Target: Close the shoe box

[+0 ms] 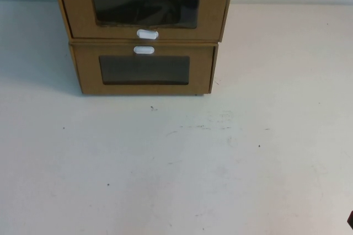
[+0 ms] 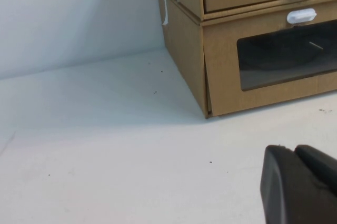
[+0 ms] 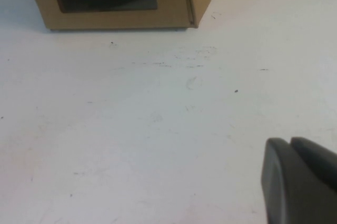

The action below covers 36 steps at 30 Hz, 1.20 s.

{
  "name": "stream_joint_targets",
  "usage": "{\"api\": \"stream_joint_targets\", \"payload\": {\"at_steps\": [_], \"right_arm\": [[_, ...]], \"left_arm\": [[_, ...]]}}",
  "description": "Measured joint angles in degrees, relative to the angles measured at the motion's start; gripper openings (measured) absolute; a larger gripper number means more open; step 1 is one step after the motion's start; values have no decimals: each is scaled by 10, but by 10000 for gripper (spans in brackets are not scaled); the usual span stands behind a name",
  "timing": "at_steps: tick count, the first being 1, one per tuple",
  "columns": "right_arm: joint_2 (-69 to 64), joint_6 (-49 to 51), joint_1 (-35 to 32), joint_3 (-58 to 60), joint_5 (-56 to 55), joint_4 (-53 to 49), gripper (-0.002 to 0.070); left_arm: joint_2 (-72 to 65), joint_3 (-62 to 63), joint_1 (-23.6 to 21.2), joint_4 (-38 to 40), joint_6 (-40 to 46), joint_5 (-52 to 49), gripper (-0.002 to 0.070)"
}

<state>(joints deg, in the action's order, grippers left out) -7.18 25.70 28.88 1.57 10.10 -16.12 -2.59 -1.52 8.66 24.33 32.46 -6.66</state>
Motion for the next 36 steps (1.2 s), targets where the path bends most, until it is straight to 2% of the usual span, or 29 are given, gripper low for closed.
{"api": "stream_joint_targets", "payload": {"at_steps": [9, 17, 20, 33, 36], "right_arm": [[21, 0, -16, 0, 2, -1, -11], [56, 0, -215, 0, 1, -3, -11], [75, 0, -262, 0, 7, -3, -11], [76, -1, -264, 0, 22, 19, -11], [76, -86, -264, 0, 22, 85, -11]], "left_arm": [[0, 0, 0, 0, 0, 0, -2], [0, 0, 0, 0, 0, 0, -2], [0, 0, 0, 0, 0, -1, -2], [0, 0, 0, 0, 0, -1, -2], [0, 0, 0, 0, 0, -1, -2]]}}
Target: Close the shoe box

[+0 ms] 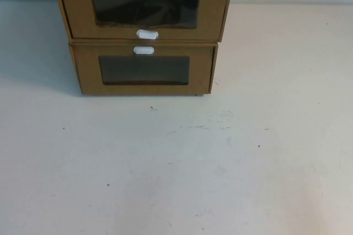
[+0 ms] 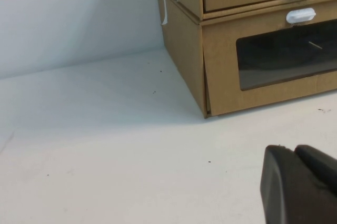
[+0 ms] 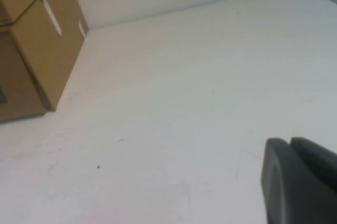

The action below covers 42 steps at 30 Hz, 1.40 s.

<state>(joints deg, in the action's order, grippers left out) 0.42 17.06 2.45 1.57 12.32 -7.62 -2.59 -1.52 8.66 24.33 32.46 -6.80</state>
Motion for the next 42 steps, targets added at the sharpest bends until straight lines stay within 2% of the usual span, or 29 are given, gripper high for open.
{"api": "stream_joint_targets", "payload": {"at_steps": [4, 8, 35, 38, 42], "right_arm": [[0, -181, 0, 0, 32, 132, -11], [0, -229, 0, 0, 71, 156, -11], [0, -240, 0, 0, 76, 162, -11], [0, -240, 0, 0, 76, 162, -11], [0, -240, 0, 0, 76, 162, -11]], "left_arm": [[0, 0, 0, 0, 0, 0, -2], [0, 0, 0, 0, 0, 0, -2], [0, 0, 0, -1, 0, 0, -2], [0, 0, 0, -47, -22, 2, -2], [21, 0, 0, -152, -152, -9, -2]]}}
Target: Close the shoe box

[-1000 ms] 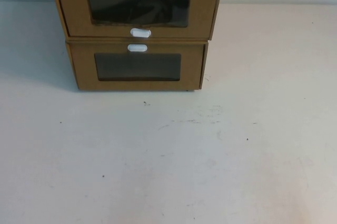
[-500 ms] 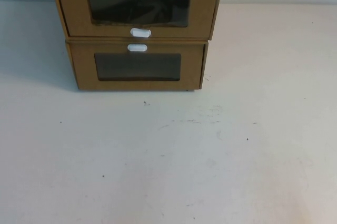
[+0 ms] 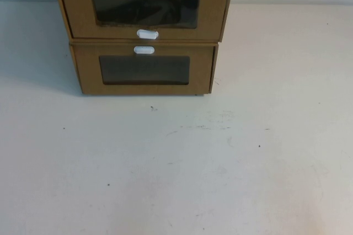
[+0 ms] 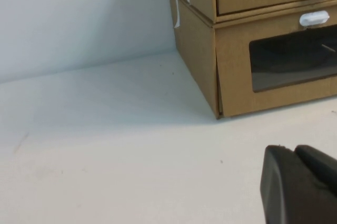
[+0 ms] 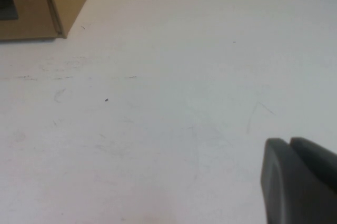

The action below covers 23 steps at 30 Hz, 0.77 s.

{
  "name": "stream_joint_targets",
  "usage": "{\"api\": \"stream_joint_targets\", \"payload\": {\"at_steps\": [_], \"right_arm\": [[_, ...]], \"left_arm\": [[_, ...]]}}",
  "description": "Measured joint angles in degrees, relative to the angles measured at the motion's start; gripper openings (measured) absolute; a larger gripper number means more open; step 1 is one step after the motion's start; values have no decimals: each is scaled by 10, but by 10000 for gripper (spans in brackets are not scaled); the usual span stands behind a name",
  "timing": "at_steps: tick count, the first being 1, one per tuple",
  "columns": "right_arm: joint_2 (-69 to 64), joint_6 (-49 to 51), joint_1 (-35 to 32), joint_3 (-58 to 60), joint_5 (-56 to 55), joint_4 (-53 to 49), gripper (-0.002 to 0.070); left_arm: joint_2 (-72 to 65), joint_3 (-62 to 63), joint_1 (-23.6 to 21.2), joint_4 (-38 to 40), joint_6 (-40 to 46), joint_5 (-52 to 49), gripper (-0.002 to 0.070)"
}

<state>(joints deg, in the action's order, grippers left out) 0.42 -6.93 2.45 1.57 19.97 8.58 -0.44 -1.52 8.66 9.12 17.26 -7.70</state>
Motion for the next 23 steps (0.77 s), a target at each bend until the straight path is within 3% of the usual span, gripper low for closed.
{"api": "stream_joint_targets", "payload": {"at_steps": [8, 23], "right_arm": [[1, 0, 0, 0, 0, 0, -11], [1, 0, 0, 0, 0, 1, -11]], "left_arm": [[9, 0, 0, -43, -54, -127, -2], [11, 0, 0, -48, -56, -131, -2]]}}
